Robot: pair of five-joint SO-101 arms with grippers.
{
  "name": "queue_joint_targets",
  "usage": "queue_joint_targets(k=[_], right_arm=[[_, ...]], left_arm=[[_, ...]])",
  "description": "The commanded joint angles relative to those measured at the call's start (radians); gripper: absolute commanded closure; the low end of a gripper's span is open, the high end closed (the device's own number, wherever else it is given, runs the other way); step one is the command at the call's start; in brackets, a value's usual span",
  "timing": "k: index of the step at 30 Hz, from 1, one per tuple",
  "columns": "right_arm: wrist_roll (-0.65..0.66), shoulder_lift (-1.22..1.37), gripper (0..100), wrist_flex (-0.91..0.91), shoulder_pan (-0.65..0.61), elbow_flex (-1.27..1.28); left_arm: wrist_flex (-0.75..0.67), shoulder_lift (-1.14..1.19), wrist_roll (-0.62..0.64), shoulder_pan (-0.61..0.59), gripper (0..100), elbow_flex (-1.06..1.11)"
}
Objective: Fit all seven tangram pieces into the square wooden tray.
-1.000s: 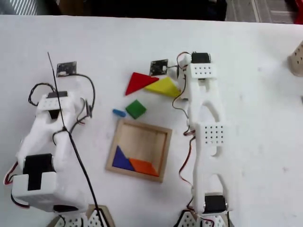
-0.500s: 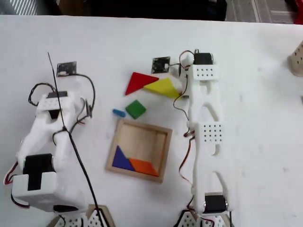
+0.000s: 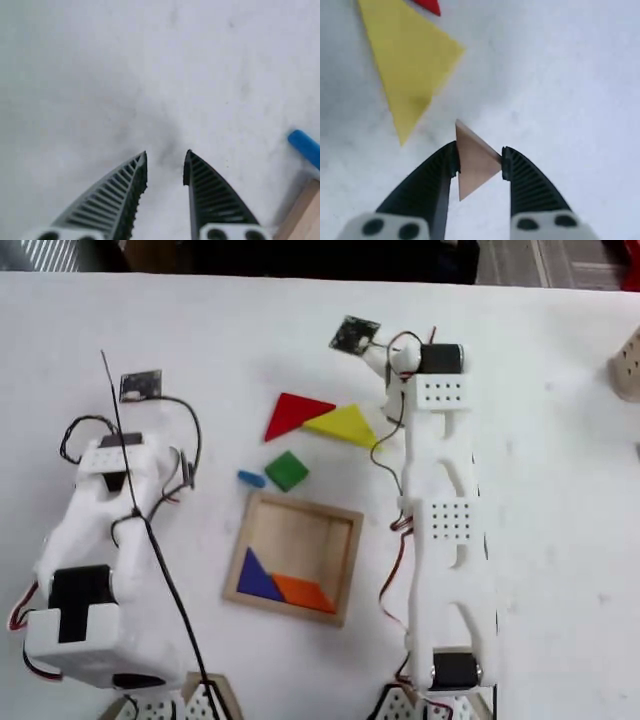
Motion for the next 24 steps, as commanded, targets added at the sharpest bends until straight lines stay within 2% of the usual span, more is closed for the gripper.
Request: queue_joint_targets(k=[1,6,12,16,24], right_arm=[[-0.169,-0.137,97.9,0.015,0.013,0.055],[-0.236,-0.357,98.0,0.013,-0.008,0.393],[-0.247,-0.654,98.1,0.012,-0.085,0.815],[-0.253,-0.802,98.1,0.010,-0.150,1.025],[-0.351,-1.044,98.1,-0.035,-0.321,1.372]], left_arm=[[-0.017,-0.005,-0.008,-0.013,86,-0.051],[-0.017,-0.005,-0.008,-0.013,86,-0.051],[-0.017,-0.005,-0.008,-0.013,86,-0.052],[-0.017,-0.005,-0.008,-0.013,86,-0.052],[-0.017,-0.005,-0.008,-0.013,86,-0.052]])
